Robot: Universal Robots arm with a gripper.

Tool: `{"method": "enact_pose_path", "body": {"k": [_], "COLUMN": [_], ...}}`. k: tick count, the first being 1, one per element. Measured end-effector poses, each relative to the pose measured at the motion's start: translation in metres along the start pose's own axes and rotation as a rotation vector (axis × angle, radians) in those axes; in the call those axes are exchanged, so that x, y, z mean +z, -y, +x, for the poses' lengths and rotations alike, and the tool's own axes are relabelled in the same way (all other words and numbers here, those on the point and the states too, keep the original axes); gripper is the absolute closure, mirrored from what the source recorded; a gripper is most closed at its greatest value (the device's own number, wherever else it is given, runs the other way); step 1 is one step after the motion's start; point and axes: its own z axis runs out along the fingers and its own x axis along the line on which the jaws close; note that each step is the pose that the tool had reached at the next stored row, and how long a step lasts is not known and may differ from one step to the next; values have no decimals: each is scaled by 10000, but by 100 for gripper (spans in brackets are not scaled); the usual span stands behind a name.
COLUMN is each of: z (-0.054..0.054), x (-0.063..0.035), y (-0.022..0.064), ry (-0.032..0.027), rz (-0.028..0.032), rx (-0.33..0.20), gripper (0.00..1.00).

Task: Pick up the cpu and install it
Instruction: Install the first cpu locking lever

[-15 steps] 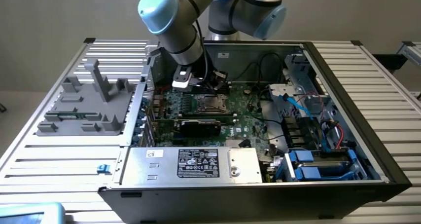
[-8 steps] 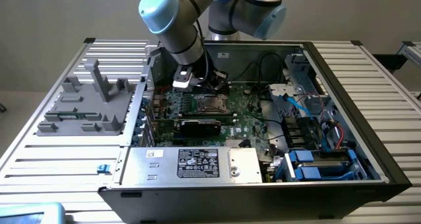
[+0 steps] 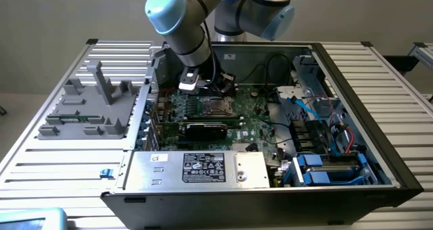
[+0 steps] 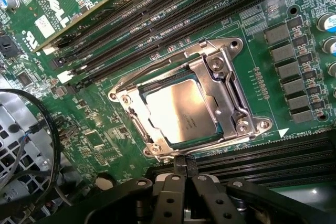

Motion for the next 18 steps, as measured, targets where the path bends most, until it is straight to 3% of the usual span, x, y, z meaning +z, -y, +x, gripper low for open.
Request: {"method": "enact_pose_path", "body": {"k": [6,18], "z": [9,37], "x": [2,5], "y": [3,19], "ry": [119,251], "rz": [-67,-104], "rx": [31,-4], "gripper": [89,89]}}
